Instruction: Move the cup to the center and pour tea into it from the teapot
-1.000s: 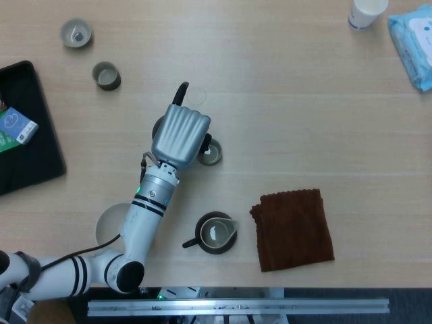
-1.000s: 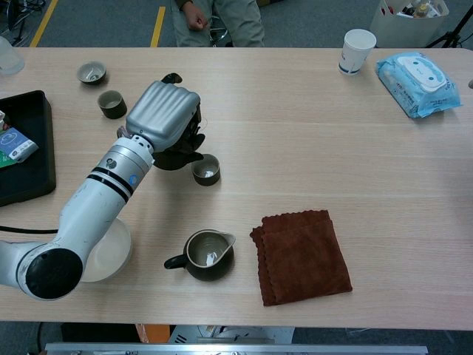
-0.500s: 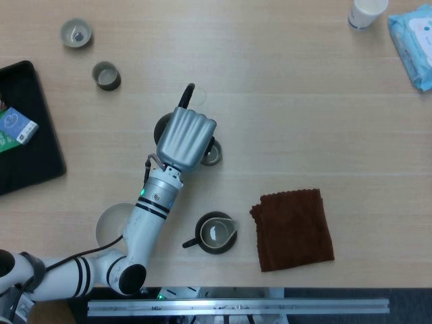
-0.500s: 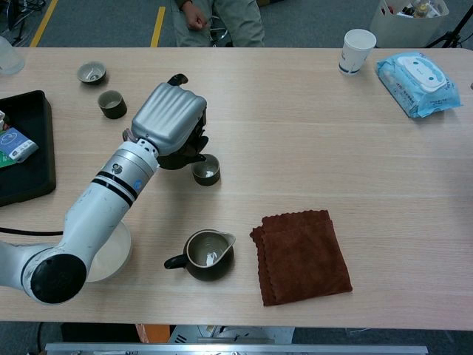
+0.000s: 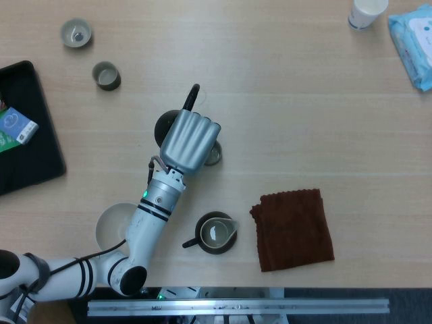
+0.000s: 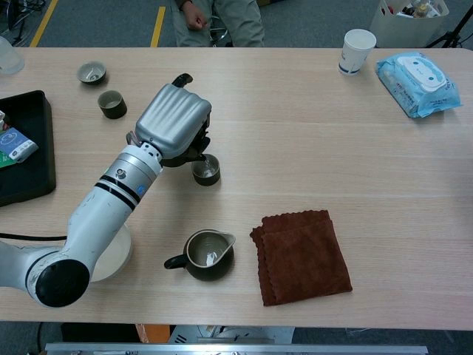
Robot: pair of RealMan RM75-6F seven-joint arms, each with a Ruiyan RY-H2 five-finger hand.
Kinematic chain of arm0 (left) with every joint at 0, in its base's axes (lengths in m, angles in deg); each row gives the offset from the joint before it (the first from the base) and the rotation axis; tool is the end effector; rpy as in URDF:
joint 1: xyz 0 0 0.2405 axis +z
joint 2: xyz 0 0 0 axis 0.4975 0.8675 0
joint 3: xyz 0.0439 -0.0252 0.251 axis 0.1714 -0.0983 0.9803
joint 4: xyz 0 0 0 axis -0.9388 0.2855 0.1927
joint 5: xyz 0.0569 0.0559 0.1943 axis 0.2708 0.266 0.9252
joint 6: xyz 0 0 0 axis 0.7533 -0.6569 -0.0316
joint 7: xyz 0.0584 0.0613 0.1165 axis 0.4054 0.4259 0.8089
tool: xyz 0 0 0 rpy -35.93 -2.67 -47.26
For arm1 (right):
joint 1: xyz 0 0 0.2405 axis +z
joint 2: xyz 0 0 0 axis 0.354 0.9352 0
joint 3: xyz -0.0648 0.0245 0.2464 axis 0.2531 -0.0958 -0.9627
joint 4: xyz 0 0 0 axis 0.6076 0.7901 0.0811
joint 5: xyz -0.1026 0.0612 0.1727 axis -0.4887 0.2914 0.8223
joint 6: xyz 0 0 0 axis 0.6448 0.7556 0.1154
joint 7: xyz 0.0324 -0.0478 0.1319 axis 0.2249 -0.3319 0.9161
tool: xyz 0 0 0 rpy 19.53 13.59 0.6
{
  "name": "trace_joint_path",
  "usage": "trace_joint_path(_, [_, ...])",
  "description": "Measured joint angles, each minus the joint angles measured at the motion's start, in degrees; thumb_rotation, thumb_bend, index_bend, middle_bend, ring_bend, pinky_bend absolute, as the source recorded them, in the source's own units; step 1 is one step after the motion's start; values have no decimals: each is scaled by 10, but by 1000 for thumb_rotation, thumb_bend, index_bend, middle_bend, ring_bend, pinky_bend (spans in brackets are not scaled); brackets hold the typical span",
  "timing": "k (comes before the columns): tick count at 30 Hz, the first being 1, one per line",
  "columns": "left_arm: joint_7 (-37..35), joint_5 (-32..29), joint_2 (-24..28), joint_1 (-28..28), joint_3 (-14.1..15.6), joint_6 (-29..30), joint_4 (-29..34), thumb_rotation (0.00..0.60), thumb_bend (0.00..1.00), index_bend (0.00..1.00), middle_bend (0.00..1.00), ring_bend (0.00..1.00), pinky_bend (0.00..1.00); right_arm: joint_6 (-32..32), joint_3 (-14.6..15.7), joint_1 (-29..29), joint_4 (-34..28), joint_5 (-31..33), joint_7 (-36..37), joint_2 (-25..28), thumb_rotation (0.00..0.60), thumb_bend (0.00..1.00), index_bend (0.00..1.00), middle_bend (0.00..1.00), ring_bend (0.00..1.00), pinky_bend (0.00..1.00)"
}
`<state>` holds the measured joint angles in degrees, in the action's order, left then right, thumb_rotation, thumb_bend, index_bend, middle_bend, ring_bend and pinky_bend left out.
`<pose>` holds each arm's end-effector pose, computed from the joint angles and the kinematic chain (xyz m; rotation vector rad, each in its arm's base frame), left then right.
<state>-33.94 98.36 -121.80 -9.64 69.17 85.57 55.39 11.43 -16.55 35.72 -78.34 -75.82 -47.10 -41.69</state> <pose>-0.0916 0.2870 -0.0872 -1.8340 -0.4773 -0.9094 -0.3051 -0.2135 0.1483 1.6479 -0.9337 0.6064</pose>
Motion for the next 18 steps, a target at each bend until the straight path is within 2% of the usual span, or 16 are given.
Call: trace_joint_path(18, [-1, 34, 7, 3, 5, 6, -14, 562, 350, 956, 1000, 900, 153, 1, -7, -5, -1, 1, -5, -1, 600, 213, 141, 101, 0, 49])
